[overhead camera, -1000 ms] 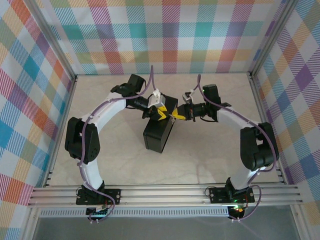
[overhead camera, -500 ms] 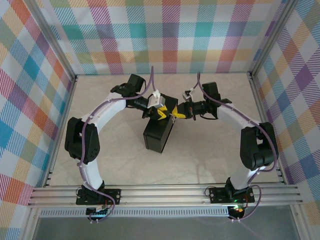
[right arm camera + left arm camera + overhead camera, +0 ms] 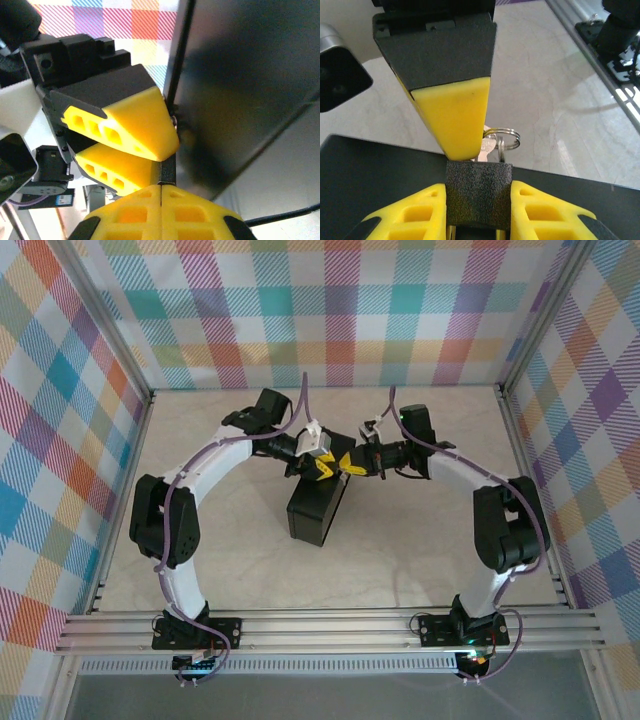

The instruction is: Unlock the padlock with the key

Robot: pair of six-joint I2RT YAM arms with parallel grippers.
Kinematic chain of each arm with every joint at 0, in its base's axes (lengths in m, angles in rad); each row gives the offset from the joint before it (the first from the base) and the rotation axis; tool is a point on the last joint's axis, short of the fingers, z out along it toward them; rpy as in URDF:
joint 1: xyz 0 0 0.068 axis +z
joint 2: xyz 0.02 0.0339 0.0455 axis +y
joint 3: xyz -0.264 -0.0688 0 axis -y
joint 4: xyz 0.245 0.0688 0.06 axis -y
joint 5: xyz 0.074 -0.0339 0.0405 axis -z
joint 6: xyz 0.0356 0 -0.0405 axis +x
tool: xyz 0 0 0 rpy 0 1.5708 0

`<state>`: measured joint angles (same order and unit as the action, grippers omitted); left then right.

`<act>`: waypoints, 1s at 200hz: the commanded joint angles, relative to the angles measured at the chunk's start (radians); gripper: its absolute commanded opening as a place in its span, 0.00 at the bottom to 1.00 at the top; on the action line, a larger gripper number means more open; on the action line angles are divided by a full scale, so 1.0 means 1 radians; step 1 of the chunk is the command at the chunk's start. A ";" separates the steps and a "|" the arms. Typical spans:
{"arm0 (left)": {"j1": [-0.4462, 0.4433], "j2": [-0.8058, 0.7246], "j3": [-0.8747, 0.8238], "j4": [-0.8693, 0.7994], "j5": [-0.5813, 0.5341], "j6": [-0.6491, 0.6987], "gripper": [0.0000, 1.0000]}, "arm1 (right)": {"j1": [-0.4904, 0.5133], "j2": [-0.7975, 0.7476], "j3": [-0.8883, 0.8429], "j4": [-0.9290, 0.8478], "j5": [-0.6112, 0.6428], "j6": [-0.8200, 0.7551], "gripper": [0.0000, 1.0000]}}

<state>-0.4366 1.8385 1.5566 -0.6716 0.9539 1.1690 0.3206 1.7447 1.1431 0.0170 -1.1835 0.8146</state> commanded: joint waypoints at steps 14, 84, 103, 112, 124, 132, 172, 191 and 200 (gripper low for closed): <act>-0.048 -0.047 -0.019 0.080 0.088 -0.019 0.13 | 0.032 0.005 0.052 0.116 -0.026 0.101 0.00; -0.041 -0.022 -0.002 0.035 0.057 -0.008 0.12 | -0.014 -0.091 0.052 -0.213 0.046 -0.175 0.18; -0.035 -0.024 -0.002 0.019 0.054 -0.002 0.12 | -0.066 -0.127 0.036 -0.272 0.058 -0.228 0.23; -0.033 -0.022 0.000 0.007 0.050 0.005 0.12 | -0.090 -0.144 0.035 -0.293 0.065 -0.252 0.26; -0.028 -0.019 0.007 -0.007 0.045 0.007 0.12 | -0.111 -0.160 0.048 -0.354 0.091 -0.316 0.29; -0.024 -0.015 0.016 -0.017 0.046 0.009 0.12 | -0.118 -0.169 0.064 -0.413 0.121 -0.382 0.31; -0.016 0.005 0.050 -0.084 0.056 0.024 0.12 | -0.102 -0.267 0.023 -0.463 0.345 -0.751 0.31; -0.012 0.020 0.080 -0.138 0.082 0.041 0.12 | -0.074 -0.394 -0.147 -0.218 0.472 -0.878 0.32; -0.010 0.028 0.098 -0.167 0.094 0.051 0.12 | -0.053 -0.440 -0.215 -0.087 0.561 -0.931 0.31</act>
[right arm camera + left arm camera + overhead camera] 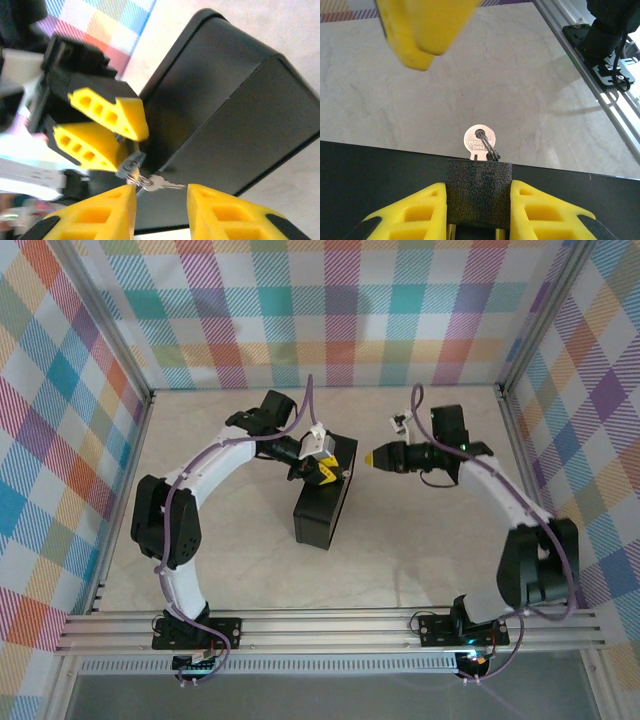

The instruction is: Unlock the padlock with the key

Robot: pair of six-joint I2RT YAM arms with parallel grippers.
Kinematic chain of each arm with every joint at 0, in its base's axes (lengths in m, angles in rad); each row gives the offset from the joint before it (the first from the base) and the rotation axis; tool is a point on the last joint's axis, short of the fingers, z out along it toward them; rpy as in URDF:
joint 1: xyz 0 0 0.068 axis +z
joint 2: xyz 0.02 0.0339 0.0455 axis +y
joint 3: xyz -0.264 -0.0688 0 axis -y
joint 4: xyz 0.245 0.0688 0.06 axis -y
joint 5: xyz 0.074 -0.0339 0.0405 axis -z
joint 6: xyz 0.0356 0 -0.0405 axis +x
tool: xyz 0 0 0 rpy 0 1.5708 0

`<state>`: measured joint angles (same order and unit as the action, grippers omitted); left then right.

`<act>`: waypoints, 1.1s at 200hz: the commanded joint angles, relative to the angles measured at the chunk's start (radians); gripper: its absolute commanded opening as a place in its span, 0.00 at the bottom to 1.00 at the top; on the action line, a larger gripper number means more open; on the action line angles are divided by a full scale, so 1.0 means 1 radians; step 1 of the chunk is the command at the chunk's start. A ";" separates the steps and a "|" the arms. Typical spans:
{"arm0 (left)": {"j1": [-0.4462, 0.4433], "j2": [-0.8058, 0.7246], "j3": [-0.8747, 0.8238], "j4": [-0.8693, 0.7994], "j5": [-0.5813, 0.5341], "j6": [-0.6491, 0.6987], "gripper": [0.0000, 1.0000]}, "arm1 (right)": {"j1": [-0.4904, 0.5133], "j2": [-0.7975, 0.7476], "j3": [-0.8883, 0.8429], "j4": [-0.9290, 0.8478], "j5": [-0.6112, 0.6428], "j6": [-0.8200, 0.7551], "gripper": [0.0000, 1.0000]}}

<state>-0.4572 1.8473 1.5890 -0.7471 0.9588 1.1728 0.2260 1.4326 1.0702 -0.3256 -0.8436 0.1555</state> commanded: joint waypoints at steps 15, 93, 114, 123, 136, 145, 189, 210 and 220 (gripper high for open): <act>0.014 0.033 0.096 -0.140 0.107 0.067 0.13 | 0.071 -0.168 -0.216 0.397 0.297 -0.349 0.30; 0.017 0.039 0.120 -0.152 0.115 0.065 0.13 | 0.209 -0.148 -0.204 0.428 0.427 -0.597 0.30; 0.017 0.043 0.124 -0.153 0.115 0.065 0.13 | 0.209 -0.162 -0.200 0.387 0.387 -0.618 0.32; 0.017 0.043 0.124 -0.153 0.115 0.065 0.13 | 0.210 -0.162 -0.199 0.366 0.368 -0.623 0.34; 0.017 0.042 0.124 -0.153 0.116 0.066 0.13 | 0.211 -0.167 -0.201 0.343 0.355 -0.633 0.36; 0.017 0.041 0.124 -0.153 0.115 0.065 0.13 | 0.212 -0.174 -0.208 0.338 0.351 -0.635 0.38; 0.018 0.040 0.121 -0.152 0.115 0.064 0.13 | 0.226 -0.202 -0.215 0.325 0.333 -0.645 0.44; 0.017 0.037 0.120 -0.145 0.118 0.058 0.13 | 0.237 -0.191 -0.201 0.302 0.323 -0.655 0.43; 0.017 0.037 0.119 -0.142 0.120 0.055 0.12 | 0.243 -0.182 -0.197 0.295 0.319 -0.660 0.43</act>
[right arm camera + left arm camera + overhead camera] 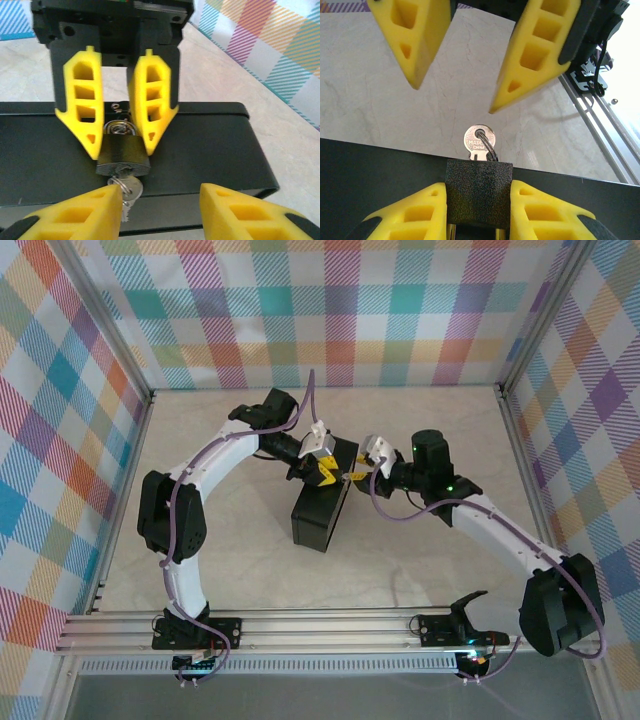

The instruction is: Unlock the padlock with the key

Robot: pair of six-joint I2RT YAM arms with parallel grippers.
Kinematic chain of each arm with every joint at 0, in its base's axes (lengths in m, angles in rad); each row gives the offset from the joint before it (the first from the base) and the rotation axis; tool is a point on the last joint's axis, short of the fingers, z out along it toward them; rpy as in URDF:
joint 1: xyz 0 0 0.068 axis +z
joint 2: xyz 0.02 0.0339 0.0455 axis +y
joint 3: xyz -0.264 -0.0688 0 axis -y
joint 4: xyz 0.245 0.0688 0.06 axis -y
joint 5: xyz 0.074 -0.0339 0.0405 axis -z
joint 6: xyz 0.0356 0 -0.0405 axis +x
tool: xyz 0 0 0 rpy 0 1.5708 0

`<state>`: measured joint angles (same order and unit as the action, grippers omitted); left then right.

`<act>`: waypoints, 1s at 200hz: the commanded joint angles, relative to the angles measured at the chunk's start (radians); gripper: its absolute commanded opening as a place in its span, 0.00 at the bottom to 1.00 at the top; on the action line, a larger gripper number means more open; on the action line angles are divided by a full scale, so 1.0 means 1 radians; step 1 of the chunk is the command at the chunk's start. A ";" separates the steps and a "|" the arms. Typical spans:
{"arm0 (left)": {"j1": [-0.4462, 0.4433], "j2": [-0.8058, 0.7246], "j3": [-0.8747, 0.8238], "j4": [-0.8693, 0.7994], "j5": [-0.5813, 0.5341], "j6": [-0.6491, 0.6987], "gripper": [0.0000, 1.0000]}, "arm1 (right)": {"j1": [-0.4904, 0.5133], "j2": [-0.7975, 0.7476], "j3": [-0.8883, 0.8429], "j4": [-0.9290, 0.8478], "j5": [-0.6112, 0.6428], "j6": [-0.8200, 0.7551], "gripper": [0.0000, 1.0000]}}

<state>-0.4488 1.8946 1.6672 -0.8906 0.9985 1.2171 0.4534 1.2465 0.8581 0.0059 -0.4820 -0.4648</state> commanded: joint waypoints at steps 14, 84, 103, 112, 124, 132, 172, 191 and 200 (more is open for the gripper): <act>0.009 -0.011 0.039 0.002 0.080 0.010 0.12 | 0.026 0.016 0.018 -0.031 -0.036 -0.043 0.42; 0.009 -0.014 0.037 0.006 0.082 0.011 0.12 | 0.048 0.062 0.025 0.006 0.004 -0.053 0.26; 0.009 -0.013 0.037 0.006 0.084 0.011 0.12 | 0.048 0.061 0.020 0.021 0.011 -0.050 0.17; 0.009 -0.012 0.037 0.005 0.086 0.011 0.12 | 0.048 0.060 0.017 0.027 0.011 -0.044 0.14; 0.009 -0.010 0.038 0.005 0.088 0.011 0.12 | 0.048 0.055 0.013 0.038 0.007 -0.033 0.10; 0.009 -0.009 0.038 0.006 0.088 0.010 0.12 | 0.048 0.052 0.014 0.042 0.002 -0.024 0.07; 0.003 -0.012 0.035 0.005 0.086 0.013 0.12 | 0.053 0.050 0.049 -0.025 -0.077 0.004 0.00; -0.001 -0.018 0.028 0.021 0.074 0.003 0.12 | 0.053 0.050 0.064 -0.054 -0.131 0.061 0.00; -0.002 -0.024 0.017 0.033 0.069 -0.003 0.12 | 0.053 0.051 0.068 -0.068 -0.146 0.088 0.01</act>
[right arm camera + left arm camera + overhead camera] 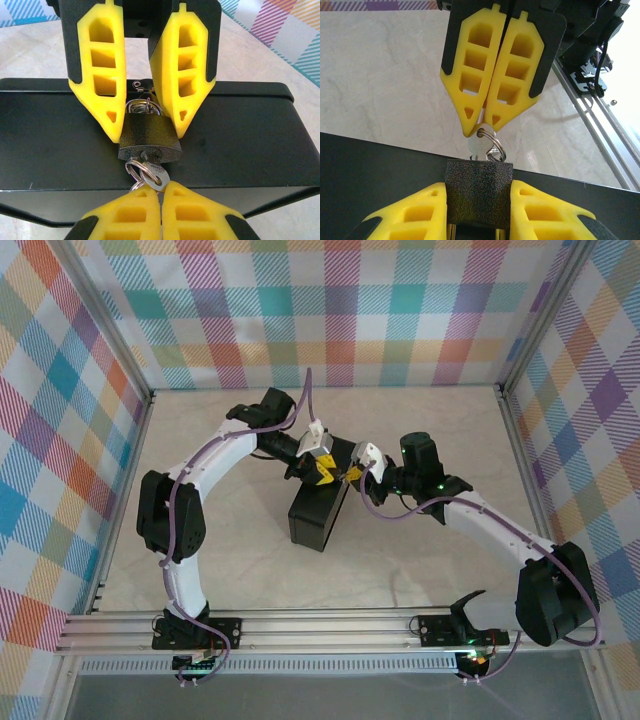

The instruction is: Unlock the padlock with the key

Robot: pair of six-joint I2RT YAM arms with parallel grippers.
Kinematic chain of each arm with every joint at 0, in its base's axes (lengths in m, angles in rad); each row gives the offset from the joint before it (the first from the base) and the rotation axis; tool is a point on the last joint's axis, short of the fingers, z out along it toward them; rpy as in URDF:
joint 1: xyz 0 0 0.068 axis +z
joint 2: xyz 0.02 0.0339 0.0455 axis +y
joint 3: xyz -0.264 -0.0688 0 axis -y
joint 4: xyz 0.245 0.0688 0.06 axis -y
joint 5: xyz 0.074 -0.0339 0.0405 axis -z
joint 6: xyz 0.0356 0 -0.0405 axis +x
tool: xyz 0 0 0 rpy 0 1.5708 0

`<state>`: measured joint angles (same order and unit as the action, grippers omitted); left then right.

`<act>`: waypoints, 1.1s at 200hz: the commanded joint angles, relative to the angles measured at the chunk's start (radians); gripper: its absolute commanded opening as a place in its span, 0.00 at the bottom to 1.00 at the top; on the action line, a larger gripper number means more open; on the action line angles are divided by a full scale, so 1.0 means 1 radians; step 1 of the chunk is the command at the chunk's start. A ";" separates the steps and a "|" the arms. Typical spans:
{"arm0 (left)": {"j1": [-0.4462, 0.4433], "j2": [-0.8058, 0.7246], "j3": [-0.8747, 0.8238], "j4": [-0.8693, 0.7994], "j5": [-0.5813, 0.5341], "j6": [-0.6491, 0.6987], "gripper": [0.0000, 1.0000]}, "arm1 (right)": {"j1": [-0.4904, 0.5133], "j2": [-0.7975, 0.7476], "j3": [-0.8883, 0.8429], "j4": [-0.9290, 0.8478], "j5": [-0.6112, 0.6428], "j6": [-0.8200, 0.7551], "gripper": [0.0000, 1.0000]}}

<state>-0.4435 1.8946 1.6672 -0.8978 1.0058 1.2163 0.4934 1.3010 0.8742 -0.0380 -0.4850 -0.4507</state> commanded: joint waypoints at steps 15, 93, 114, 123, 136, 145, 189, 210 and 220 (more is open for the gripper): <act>-0.007 -0.027 0.010 0.042 0.064 -0.002 0.12 | 0.014 -0.011 0.045 -0.008 -0.134 0.112 0.09; -0.020 -0.006 0.051 -0.057 0.092 0.064 0.12 | 0.036 0.012 0.060 0.065 -0.051 0.109 0.19; -0.020 -0.006 0.051 -0.058 0.092 0.065 0.11 | 0.037 0.027 0.075 0.051 -0.061 0.098 0.07; -0.020 -0.006 0.051 -0.061 0.091 0.066 0.12 | 0.038 0.029 0.076 0.052 -0.070 0.105 0.10; -0.021 -0.002 0.055 -0.070 0.090 0.071 0.11 | 0.037 0.029 0.071 0.069 -0.073 0.122 0.20; -0.022 0.001 0.061 -0.084 0.090 0.081 0.11 | 0.037 0.027 0.069 0.078 -0.077 0.127 0.25; -0.028 0.014 0.079 -0.117 0.096 0.105 0.11 | 0.040 0.044 0.099 0.076 -0.071 0.116 0.13; -0.026 0.009 0.075 -0.097 0.091 0.090 0.10 | 0.040 0.050 0.112 0.028 -0.087 0.096 0.02; -0.026 0.009 0.075 -0.090 0.092 0.085 0.10 | 0.040 0.048 0.107 0.017 -0.089 0.092 0.00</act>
<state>-0.4465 1.9083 1.7073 -0.9909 0.9970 1.2842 0.5220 1.3388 0.9382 -0.0483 -0.5331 -0.3351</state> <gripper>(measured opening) 0.254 0.039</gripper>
